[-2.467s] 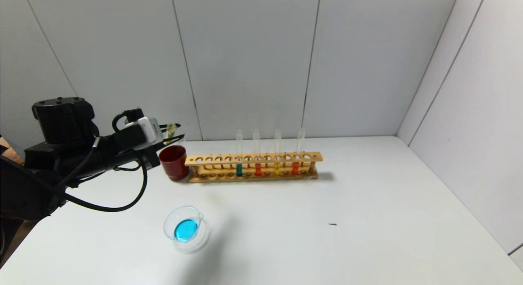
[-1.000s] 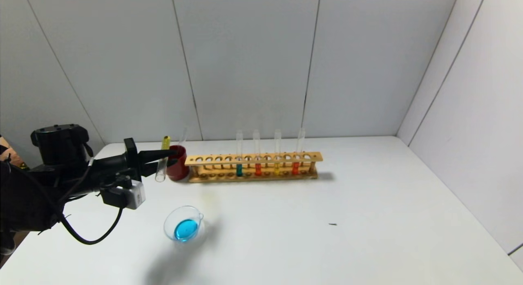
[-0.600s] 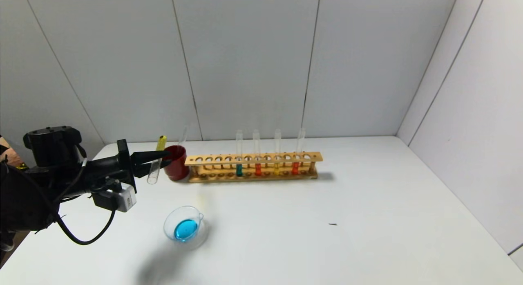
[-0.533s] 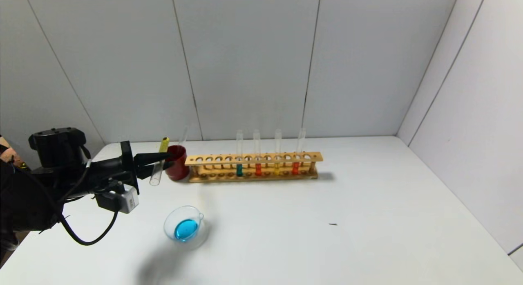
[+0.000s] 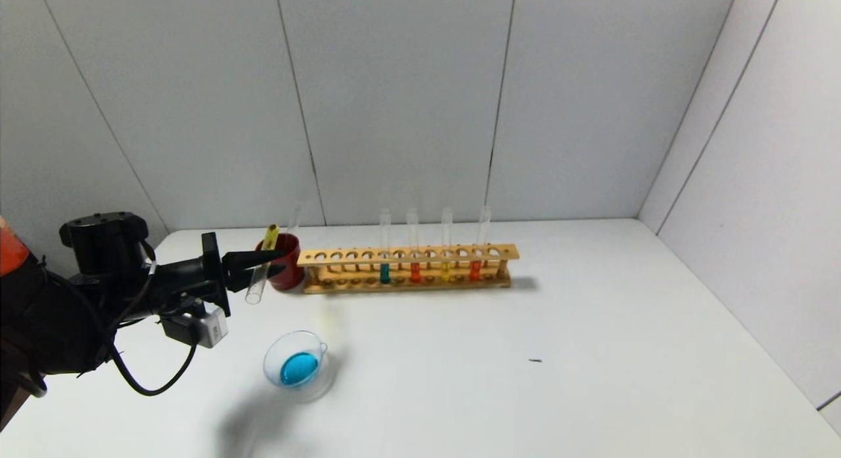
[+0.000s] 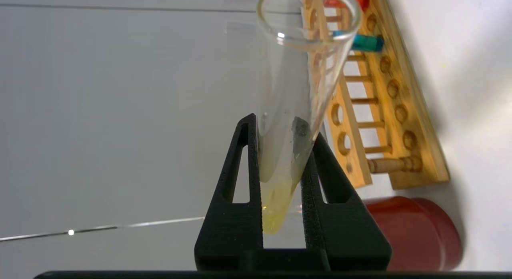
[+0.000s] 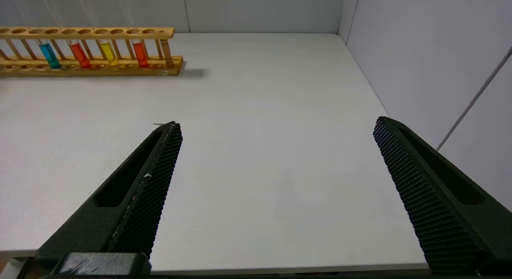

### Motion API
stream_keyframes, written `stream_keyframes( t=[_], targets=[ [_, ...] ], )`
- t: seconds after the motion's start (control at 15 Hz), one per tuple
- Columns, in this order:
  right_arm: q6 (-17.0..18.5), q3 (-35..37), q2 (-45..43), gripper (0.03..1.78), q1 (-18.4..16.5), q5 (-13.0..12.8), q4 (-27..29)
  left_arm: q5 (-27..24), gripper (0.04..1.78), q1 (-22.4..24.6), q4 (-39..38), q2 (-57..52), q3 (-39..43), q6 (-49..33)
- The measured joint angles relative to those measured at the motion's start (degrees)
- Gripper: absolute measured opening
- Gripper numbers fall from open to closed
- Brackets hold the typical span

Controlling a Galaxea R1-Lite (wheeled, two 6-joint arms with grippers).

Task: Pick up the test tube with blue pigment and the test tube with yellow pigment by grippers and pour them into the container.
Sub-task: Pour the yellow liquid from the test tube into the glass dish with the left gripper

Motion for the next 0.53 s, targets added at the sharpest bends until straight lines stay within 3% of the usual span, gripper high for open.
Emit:
stream_keyframes(
  t=[0.53],
  targets=[
    [0.00,0.00,0.00,1.75,-0.02,0.00,0.00,0.28,0.32,-0.44,-5.89,3.91,-0.96,0.28]
  ],
)
